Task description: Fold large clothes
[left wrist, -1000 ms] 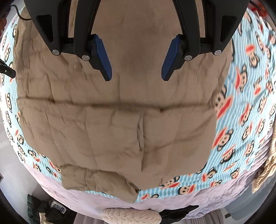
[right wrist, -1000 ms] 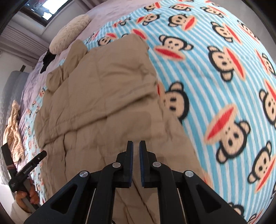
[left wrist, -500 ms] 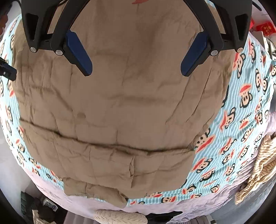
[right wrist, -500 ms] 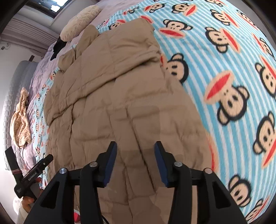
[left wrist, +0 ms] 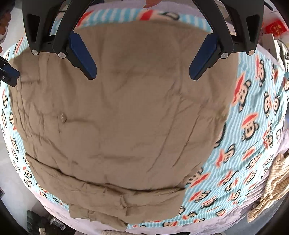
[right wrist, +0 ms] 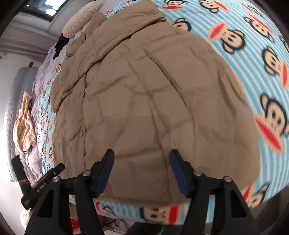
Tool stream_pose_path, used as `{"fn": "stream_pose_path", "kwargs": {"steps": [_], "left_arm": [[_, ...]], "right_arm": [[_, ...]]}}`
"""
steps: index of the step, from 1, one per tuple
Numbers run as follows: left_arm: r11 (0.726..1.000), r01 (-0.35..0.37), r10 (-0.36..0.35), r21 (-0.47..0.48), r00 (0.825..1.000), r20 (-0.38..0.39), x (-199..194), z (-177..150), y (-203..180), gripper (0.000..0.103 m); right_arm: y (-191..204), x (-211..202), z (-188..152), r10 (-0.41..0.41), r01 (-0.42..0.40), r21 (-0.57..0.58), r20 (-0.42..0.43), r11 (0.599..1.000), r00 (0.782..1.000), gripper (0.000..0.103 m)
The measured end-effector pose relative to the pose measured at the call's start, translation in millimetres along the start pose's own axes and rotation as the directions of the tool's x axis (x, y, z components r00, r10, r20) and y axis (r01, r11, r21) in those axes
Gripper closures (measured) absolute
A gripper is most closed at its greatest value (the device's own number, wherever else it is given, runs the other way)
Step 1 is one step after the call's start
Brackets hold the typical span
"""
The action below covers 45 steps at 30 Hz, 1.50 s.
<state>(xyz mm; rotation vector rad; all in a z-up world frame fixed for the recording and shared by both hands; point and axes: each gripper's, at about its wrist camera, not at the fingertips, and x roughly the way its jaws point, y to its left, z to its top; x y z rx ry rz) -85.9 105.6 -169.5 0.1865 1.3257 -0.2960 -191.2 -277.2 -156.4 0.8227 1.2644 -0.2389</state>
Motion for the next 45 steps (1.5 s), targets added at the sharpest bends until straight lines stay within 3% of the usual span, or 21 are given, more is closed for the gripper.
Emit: {"fn": "stream_pose_path", "kwargs": {"steps": [3,8,11,14,18,19,22,24,27,32,38,39,40,41,42,43,44,45], "left_arm": [[1.000,-0.002,0.002,-0.005,1.000,-0.014,-2.0,-13.7,12.5,0.000],[1.000,0.018,-0.019,-0.019,0.999,-0.039,-2.3,-35.0,30.7,0.000],[0.996,0.038,-0.042,-0.076,0.998,-0.051,-4.3,-45.6,49.0,0.000],[0.989,0.012,-0.018,-0.145,0.999,-0.040,-10.2,-54.9,68.6,0.000],[0.972,0.064,-0.077,-0.227,0.996,-0.045,-8.9,-63.8,94.4,0.000],[0.965,0.097,-0.113,-0.245,0.992,-0.051,-6.9,-64.8,97.4,0.000],[0.909,0.240,-0.275,-0.341,0.960,-0.059,3.3,-72.4,112.7,0.000],[0.858,0.328,-0.376,-0.394,0.925,-0.050,13.1,-76.6,118.6,0.000],[0.817,0.391,-0.448,-0.423,0.893,-0.040,25.1,-78.0,116.9,0.000],[0.821,0.402,-0.453,-0.406,0.891,-0.035,38.5,-67.0,106.9,0.000],[0.801,0.447,-0.490,-0.398,0.872,-0.007,44.2,-46.6,100.1,0.001],[0.799,0.453,-0.495,-0.396,0.869,-0.004,44.6,-44.0,98.5,0.004],[0.799,0.457,-0.498,-0.390,0.867,-0.003,45.0,-40.9,97.0,0.022],[0.805,0.453,-0.495,-0.383,0.869,-0.013,45.5,-38.6,95.0,0.033],[0.812,0.446,-0.490,-0.377,0.872,-0.024,47.3,-35.3,92.7,0.052],[0.813,0.448,-0.492,-0.371,0.870,-0.029,47.5,-34.0,92.5,0.071],[0.809,0.459,-0.502,-0.367,0.864,-0.026,46.2,-33.6,94.0,0.079],[0.808,0.465,-0.506,-0.363,0.863,-0.021,44.0,-33.2,95.3,0.084]], "right_arm": [[-0.8,-2.1,-16.2,0.010,-0.010,0.024,-0.004,1.000,1.000,0.022],[-10.6,-5.0,-39.5,0.040,-0.039,0.093,-0.011,0.995,0.999,0.020],[-15.8,-5.2,-47.9,0.069,-0.066,0.123,-0.018,0.990,0.997,0.000],[-24.5,-8.0,-53.9,0.057,-0.057,0.166,0.007,0.984,0.998,0.000],[-42.5,-9.9,-59.4,0.072,-0.070,0.260,0.003,0.963,0.997,0.000],[-47.5,-8.6,-60.6,0.092,-0.087,0.287,-0.004,0.954,0.996,0.000],[-62.8,-9.3,-67.2,0.160,-0.152,0.371,0.010,0.916,0.987,0.000],[-70.5,-10.1,-69.9,0.192,-0.189,0.410,0.033,0.892,0.981,0.000],[-82.8,-9.4,-71.6,0.241,-0.245,0.466,0.070,0.850,0.968,0.000],[-100.5,-3.8,-78.0,0.281,-0.287,0.547,0.098,0.786,0.955,0.000],[-113.1,2.4,-77.2,0.327,-0.359,0.581,0.164,0.730,0.931,0.000],[-115.3,4.5,-75.2,0.341,-0.380,0.591,0.182,0.712,0.922,0.000],[-116.5,6.0,-73.6,0.353,-0.397,0.598,0.196,0.696,0.915,0.000],[-118.2,7.9,-72.0,0.362,-0.413,0.609,0.212,0.677,0.908,0.002],[-119.7,9.0,-70.5,0.366,-0.423,0.618,0.225,0.663,0.903,0.004],[-120.3,9.3,-71.3,0.371,-0.432,0.622,0.236,0.653,0.898,0.012],[-121.5,10.3,-70.9,0.377,-0.441,0.625,0.243,0.644,0.894,0.027],[-121.6,11.6,-70.6,0.376,-0.438,0.630,0.240,0.641,0.895,0.034]]}}
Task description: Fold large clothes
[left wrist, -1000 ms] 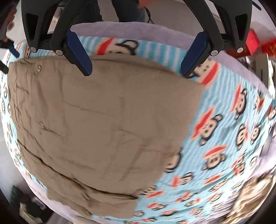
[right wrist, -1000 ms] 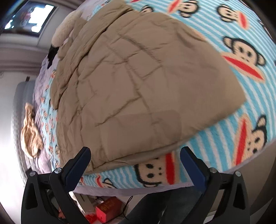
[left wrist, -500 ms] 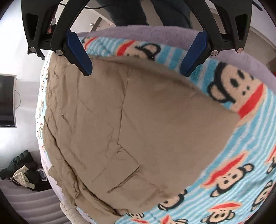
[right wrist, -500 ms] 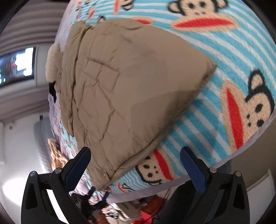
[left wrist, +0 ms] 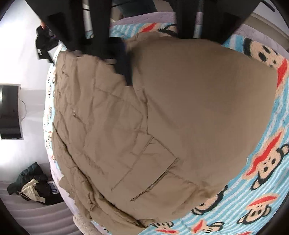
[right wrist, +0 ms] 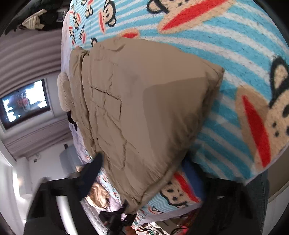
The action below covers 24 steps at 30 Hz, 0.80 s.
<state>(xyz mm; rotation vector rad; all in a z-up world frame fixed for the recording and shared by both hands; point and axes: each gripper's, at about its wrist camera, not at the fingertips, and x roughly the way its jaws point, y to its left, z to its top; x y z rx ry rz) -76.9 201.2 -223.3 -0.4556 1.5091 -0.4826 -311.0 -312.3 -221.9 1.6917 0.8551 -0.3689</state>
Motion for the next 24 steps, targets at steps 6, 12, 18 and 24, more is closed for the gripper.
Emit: {"fn": "stream_pose_path", "kwargs": {"steps": [6,12,18,24], "left_arm": [[0.995,-0.013,0.007,0.096,0.998,0.063,-31.3,1.2,-19.4,0.090],[0.979,-0.037,0.010,0.202,0.991,0.135,-67.9,25.0,-59.6,0.090],[0.962,-0.075,0.010,0.264,0.971,0.239,-99.7,78.7,-112.3,0.090],[0.946,-0.144,0.037,0.291,0.938,0.344,-107.2,159.5,-175.5,0.090]], "right_arm": [[5.5,3.3,-2.1,-0.049,0.049,-0.016,0.020,0.999,0.999,0.094],[57.8,-3.0,-1.2,-0.079,0.081,-0.206,0.016,0.975,0.997,0.095],[143.0,-5.5,27.1,-0.056,0.061,-0.365,0.025,0.929,0.998,0.095],[246.5,8.2,64.8,-0.037,0.036,-0.539,0.009,0.842,0.999,0.095]]}}
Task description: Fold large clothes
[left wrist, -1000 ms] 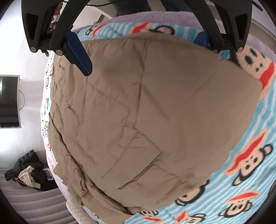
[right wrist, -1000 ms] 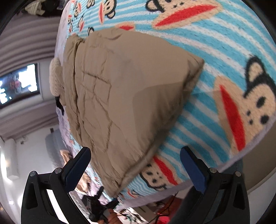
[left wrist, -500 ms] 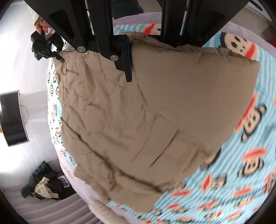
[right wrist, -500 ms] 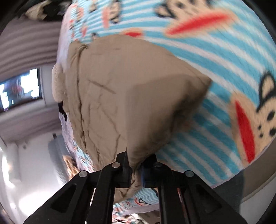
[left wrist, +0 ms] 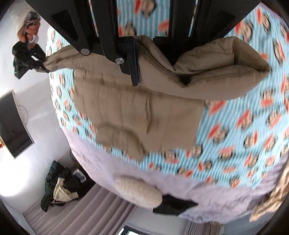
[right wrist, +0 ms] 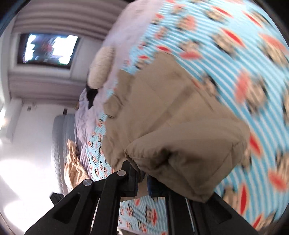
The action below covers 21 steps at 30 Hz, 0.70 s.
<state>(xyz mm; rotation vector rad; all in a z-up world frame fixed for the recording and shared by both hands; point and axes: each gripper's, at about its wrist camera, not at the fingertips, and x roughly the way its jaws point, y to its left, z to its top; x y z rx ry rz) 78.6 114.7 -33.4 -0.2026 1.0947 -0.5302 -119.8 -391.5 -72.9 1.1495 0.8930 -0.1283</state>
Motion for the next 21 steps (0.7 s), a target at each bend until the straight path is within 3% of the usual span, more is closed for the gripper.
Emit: {"fn": "stream_pose_path", "kwargs": {"steps": [5,9,15,21], "left_arm": [[0.998,-0.067,0.067,0.000,0.996,0.053,35.8,64.6,-17.2,0.090],[0.989,-0.146,0.146,-0.004,0.988,0.043,85.9,103.3,-17.0,0.090],[0.972,-0.235,0.235,0.008,0.972,0.003,168.2,120.5,0.0,0.090],[0.973,-0.229,0.230,0.021,0.973,-0.014,222.1,123.0,20.4,0.089]], "right_arm": [[49.9,37.2,78.1,-0.033,0.030,-0.138,-0.019,0.990,0.999,0.095],[68.8,80.4,135.5,-0.089,0.083,-0.206,-0.022,0.975,0.996,0.095],[49.5,154.1,171.3,-0.183,0.173,-0.192,-0.035,0.966,0.983,0.095],[18.2,202.2,181.8,-0.193,0.184,-0.156,-0.044,0.971,0.980,0.095]]}}
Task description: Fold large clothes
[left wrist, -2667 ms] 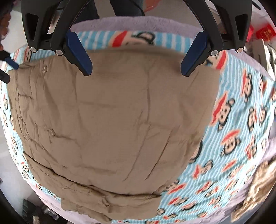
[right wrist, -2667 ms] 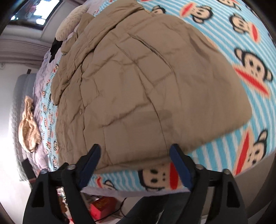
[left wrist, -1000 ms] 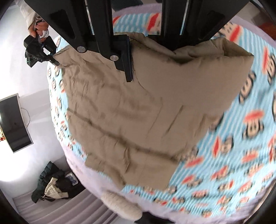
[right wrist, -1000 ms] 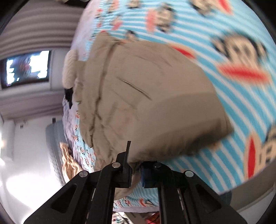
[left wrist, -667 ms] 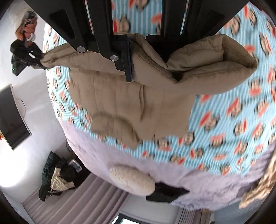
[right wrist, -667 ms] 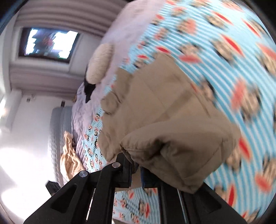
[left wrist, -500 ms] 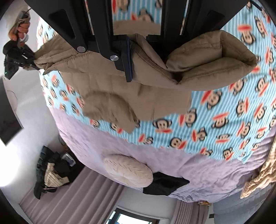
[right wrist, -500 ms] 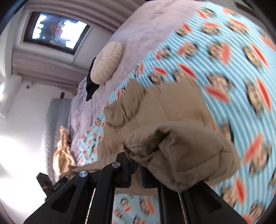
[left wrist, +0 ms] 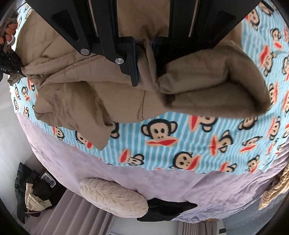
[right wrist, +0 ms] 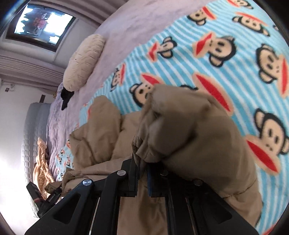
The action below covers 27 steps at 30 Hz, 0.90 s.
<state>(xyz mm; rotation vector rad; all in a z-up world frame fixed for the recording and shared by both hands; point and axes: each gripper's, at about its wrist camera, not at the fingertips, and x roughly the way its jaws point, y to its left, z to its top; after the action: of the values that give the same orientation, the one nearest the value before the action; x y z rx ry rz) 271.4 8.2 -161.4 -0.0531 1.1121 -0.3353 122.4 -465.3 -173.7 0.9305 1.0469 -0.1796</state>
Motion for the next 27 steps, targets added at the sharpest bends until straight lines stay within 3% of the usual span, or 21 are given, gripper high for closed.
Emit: {"fn": "stream_pose_path", "kwargs": {"steps": [3,5,6,7,9,11,12,13,14,15,16,19,21,22,24,27], "left_arm": [[1.000,0.020,-0.019,-0.023,0.999,0.030,-5.0,-2.8,4.0,0.081],[1.000,0.016,-0.015,-0.018,0.998,0.058,-17.8,-6.7,4.5,0.060],[1.000,0.004,-0.003,-0.012,0.997,0.080,-27.6,-9.1,5.0,0.024],[1.000,-0.026,0.027,-0.006,0.992,0.120,-40.7,-11.8,5.6,0.000],[0.997,-0.076,0.070,0.022,0.977,0.201,-63.2,-15.1,4.7,0.000],[0.996,-0.074,0.062,0.055,0.978,0.199,-73.2,-15.3,2.6,0.000],[0.996,-0.056,0.043,0.063,0.981,0.187,-72.6,-14.8,1.6,0.000],[0.996,-0.022,0.008,0.088,0.989,0.148,-66.7,-15.1,-2.3,0.001],[0.994,0.004,-0.017,0.111,0.993,0.118,-60.1,-16.4,-6.8,0.006],[0.988,0.030,-0.042,0.154,0.996,0.074,-47.6,-19.8,-15.4,0.025],[0.982,0.031,-0.039,0.184,0.998,0.042,-36.6,-23.2,-22.0,0.036],[0.975,-0.027,0.017,0.221,0.999,0.046,-6.4,-27.3,-36.6,0.037],[0.980,-0.075,0.063,0.184,0.995,0.072,10.1,-20.6,-33.9,0.037],[0.986,-0.084,0.073,0.145,0.994,0.082,20.2,-14.6,-28.1,0.037],[0.994,-0.071,0.065,0.085,0.995,0.071,38.2,-5.6,-18.9,0.037],[0.992,-0.091,0.085,0.091,0.994,0.076,55.5,-1.2,-21.6,0.036]], "right_arm": [[-1.9,11.9,-0.9,-0.005,0.005,-0.010,0.012,1.000,1.000,0.095],[0.2,12.0,-2.6,-0.015,0.015,-0.011,0.013,1.000,1.000,0.092],[2.4,10.4,-2.9,-0.017,0.018,-0.014,0.011,1.000,1.000,0.091],[6.1,6.6,-2.6,-0.020,0.020,-0.021,0.009,1.000,1.000,0.087],[14.6,-6.7,-2.7,-0.018,0.019,-0.050,0.021,0.999,1.000,0.075],[21.7,-23.4,-5.8,-0.017,0.021,-0.083,0.054,0.996,0.998,0.032],[26.4,-33.6,-9.7,-0.020,0.029,-0.110,0.080,0.994,0.997,0.032],[30.3,-38.9,-12.8,-0.033,0.046,-0.137,0.091,0.989,0.995,0.034],[35.2,-43.0,-18.2,-0.055,0.071,-0.181,0.094,0.981,0.994,0.050],[38.9,-43.1,-24.5,-0.080,0.099,-0.225,0.092,0.969,0.993,0.063],[40.4,-39.8,-28.5,-0.106,0.123,-0.254,0.082,0.959,0.991,0.082],[36.4,-18.8,-33.0,-0.203,0.218,-0.326,0.082,0.920,0.976,0.086],[26.3,-5.6,-23.9,-0.252,0.280,-0.338,0.126,0.898,0.960,0.088],[21.4,-1.0,-17.3,-0.257,0.287,-0.330,0.131,0.899,0.957,0.094],[9.4,13.2,-1.9,-0.251,0.276,-0.298,0.121,0.914,0.960,0.095],[1.4,30.4,14.4,-0.237,0.258,-0.263,0.108,0.930,0.965,0.098]]}}
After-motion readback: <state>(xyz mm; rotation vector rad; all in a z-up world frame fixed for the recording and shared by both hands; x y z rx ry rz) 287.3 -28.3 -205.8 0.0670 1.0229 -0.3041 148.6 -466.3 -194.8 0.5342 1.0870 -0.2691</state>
